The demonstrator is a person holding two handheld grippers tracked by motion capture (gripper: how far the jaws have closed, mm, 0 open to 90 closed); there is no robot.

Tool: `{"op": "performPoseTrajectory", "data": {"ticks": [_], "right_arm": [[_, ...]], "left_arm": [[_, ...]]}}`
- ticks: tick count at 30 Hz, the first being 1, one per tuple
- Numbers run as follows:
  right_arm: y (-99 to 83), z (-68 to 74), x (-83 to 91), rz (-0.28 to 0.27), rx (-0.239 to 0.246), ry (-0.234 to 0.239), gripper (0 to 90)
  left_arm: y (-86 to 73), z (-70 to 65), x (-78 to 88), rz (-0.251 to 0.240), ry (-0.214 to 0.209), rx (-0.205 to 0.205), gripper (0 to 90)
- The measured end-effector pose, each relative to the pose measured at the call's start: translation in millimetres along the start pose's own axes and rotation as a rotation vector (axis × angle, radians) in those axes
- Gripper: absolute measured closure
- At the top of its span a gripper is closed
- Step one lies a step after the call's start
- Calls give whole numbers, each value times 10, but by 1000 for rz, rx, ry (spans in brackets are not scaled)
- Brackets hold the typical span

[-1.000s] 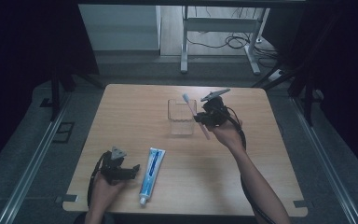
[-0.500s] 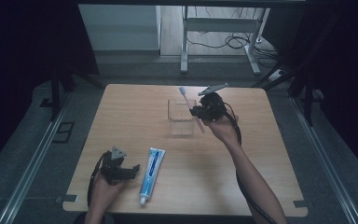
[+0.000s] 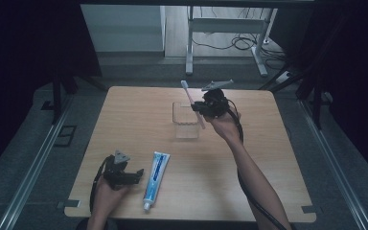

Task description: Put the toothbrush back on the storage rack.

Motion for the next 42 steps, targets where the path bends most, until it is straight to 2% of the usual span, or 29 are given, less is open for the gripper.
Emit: {"op": "performPoseTrajectory", "data": {"ticks": [16, 23, 32, 42], "right_arm": [[229, -63, -126, -44, 16, -26, 783], [293, -104, -239, -57, 24, -34, 783], [219, -175, -435, -45, 18, -46, 782], [32, -246, -593, -15, -3, -46, 781]], "left_arm": [[-1, 0, 1, 1, -1, -1, 114], [0, 0, -1, -1, -1, 0, 113], [0, 0, -1, -1, -1, 0, 114], [0, -1, -1, -1, -1, 1, 114]]}}
Point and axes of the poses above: each handheld gripper's, and its own axes: x roughly backward along the jaws, y roughly out of its top, z roughly to its left, the point moved 6 cm from there along -x, roughly forward along the jaws, and after that the axes turned 7 degrees about y, right-handed, at the moved point
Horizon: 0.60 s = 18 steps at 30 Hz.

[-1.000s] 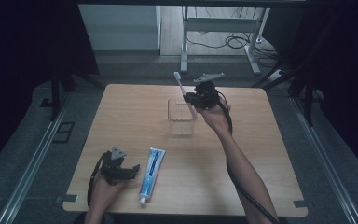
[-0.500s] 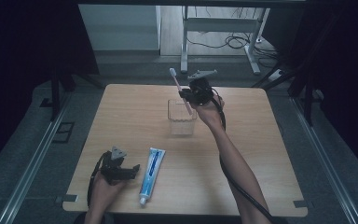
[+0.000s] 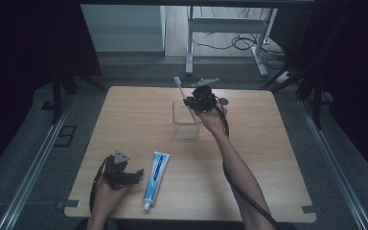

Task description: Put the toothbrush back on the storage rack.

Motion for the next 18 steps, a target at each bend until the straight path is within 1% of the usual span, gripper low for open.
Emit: {"op": "performPoseTrajectory", "data": {"ticks": [5, 18], "right_arm": [[-92, -10, -63, 16, -9, 2, 780], [-291, 8, -220, 67, -16, 4, 778]], "left_arm": [[0, 0, 0, 0, 0, 0, 114], [0, 0, 0, 0, 0, 0, 114]]}}
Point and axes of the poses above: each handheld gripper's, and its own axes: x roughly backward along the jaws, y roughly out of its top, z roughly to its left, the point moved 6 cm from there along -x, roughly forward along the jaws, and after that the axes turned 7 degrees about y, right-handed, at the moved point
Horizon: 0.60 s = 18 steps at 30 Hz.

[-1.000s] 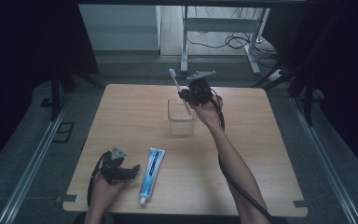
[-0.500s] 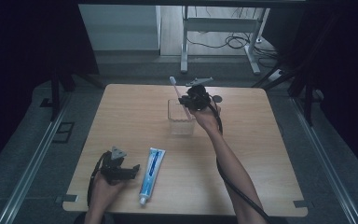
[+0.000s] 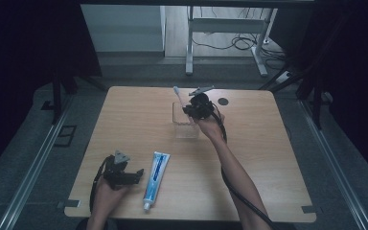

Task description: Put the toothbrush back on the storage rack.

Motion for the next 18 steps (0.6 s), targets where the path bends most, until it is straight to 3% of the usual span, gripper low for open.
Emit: {"op": "performPoseTrajectory", "data": {"ticks": [18], "right_arm": [[-54, 7, -58, 35, -2, 3, 770]], "left_arm": [[0, 1, 0, 0, 0, -1, 114]]}}
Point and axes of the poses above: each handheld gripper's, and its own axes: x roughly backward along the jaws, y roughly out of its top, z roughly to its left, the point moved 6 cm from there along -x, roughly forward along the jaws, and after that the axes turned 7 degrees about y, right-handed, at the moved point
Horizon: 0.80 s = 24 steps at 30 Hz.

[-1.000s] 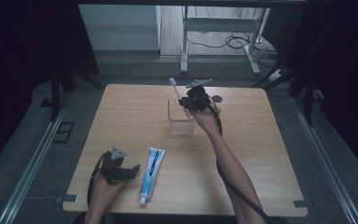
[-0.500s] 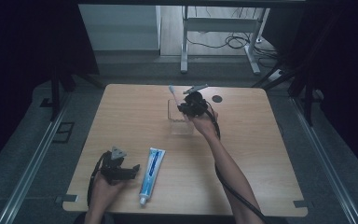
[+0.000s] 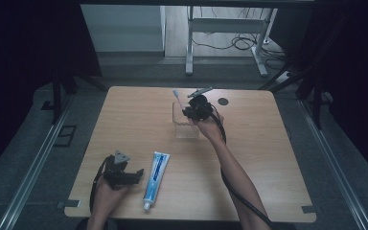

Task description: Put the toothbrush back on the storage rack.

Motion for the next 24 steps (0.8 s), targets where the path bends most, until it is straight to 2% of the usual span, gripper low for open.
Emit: {"op": "performPoseTrajectory", "data": {"ticks": [13, 24], "right_arm": [[22, 25, 35, -11, 6, 8, 729], [43, 132, 195, -23, 32, 46, 540]], "left_arm": [[0, 0, 0, 0, 0, 0, 114], [0, -1, 1, 1, 1, 0, 114]]}}
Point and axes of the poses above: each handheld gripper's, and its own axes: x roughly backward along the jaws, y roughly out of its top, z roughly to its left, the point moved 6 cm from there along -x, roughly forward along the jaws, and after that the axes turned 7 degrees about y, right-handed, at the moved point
